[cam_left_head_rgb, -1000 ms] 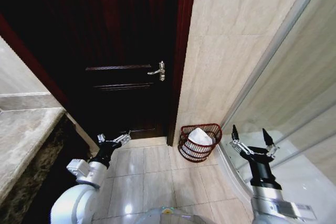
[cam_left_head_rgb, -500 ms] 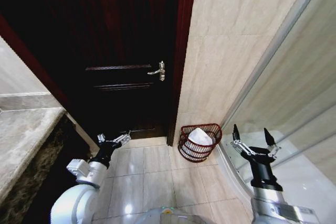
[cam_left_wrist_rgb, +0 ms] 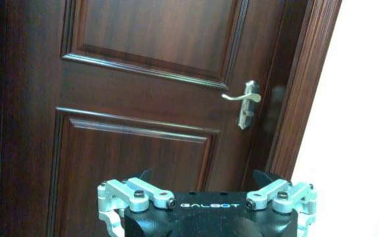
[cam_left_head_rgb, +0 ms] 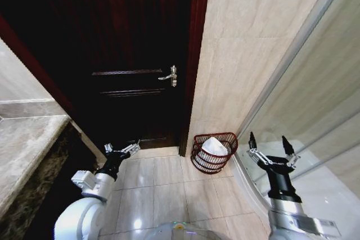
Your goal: Discard the used towel into the hamper.
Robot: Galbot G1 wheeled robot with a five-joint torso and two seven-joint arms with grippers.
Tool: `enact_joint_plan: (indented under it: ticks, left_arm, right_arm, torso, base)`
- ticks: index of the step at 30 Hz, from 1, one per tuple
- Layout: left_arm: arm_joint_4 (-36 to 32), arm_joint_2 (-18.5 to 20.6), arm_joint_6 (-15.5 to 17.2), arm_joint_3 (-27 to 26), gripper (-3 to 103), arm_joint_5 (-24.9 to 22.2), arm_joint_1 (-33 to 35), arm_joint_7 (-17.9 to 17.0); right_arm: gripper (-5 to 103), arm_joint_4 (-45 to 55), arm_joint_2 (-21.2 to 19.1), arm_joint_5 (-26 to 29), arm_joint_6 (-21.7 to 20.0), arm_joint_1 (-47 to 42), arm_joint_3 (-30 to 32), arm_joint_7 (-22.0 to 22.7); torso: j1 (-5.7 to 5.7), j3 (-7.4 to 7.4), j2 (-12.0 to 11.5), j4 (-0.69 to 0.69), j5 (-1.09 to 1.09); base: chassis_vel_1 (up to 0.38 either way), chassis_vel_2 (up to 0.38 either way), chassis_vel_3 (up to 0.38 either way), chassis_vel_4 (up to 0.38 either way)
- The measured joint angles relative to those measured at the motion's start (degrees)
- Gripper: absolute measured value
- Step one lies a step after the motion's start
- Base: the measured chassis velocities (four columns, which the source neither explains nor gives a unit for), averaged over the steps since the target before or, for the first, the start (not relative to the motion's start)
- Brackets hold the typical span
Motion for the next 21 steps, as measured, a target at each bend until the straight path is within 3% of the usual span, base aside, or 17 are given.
enact_joint_plan:
  ticks: [21]
  left_arm:
    - [0.00,0.00,0.00,0.00,100,0.00,0.00,0.00]
  right_arm:
    - [100,-0.02,-1.27,0.87,-2.26,0.20,0.06,-0.34]
  torso:
    - [0.00,0.00,0.00,0.00,0.00]
  base:
    - [0.000,0.000,0.000,0.000]
